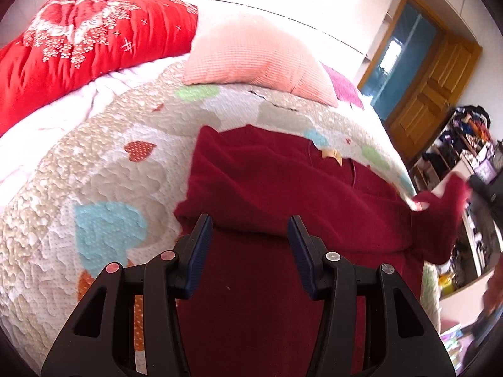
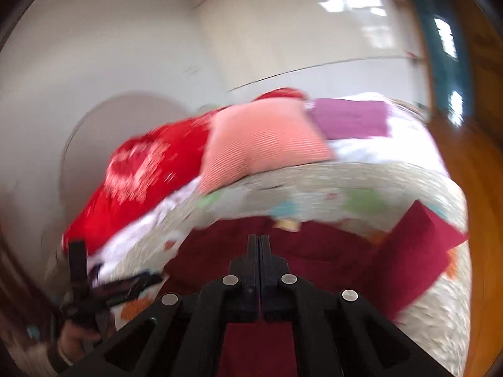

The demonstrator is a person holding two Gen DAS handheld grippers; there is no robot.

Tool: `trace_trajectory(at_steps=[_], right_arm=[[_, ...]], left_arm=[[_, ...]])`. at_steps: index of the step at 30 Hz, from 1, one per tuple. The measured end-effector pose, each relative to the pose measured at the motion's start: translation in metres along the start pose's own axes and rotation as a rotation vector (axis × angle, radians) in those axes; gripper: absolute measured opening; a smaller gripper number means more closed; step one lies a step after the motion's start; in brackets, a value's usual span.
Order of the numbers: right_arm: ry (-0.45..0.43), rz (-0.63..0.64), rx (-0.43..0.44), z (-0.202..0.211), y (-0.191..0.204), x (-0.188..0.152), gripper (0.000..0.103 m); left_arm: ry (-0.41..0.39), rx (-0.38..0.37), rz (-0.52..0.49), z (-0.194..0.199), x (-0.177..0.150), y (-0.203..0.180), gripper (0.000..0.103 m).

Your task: Fold small clothes

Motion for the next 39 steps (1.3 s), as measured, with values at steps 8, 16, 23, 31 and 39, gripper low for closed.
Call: trace_trajectory(at_steps=[8,16,23,31,39], right_arm=[[0.102,-0.124,-0.138,-0.034,-0.032,-0.063,0.030],[0.032,-0.197,-0.364,-0.016,-0.106,-0.013,0.054],[0.246,-0.170,-0.442,-0.090,-0.134,0.016,0.074],[0.386,-0.241,-0.518,-0.133,-0.183,-0.013,0.009],[0.132,-0.068,0.095,-0.071,-0.031,0.047,0.008]], left_arm=[[0.039,0.010,-0.047,-0.011,-0.009,0.003,0.049],[0.068,-0.020,-0.027,-0.029,-0.015,0.001,0.049],[0.081,-0.013,-0.033,-0.035,-0.016,0.002,0.049],[0.063,-0.003,-0.022,-0.026,-0.012,0.017,0.049],[-0.014,-0.016,0.052,-0.005,0.006,0.033,0.049]])
Point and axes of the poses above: each gripper's, at about its wrist camera, not at the fingertips, and z roughly against the way its jaws point, y to its left, x to its top, the point moved 7 cm from there along -z, roughly the way its jaws point, and after that the axes turned 3 degrees about y, right-handed, at the moved point
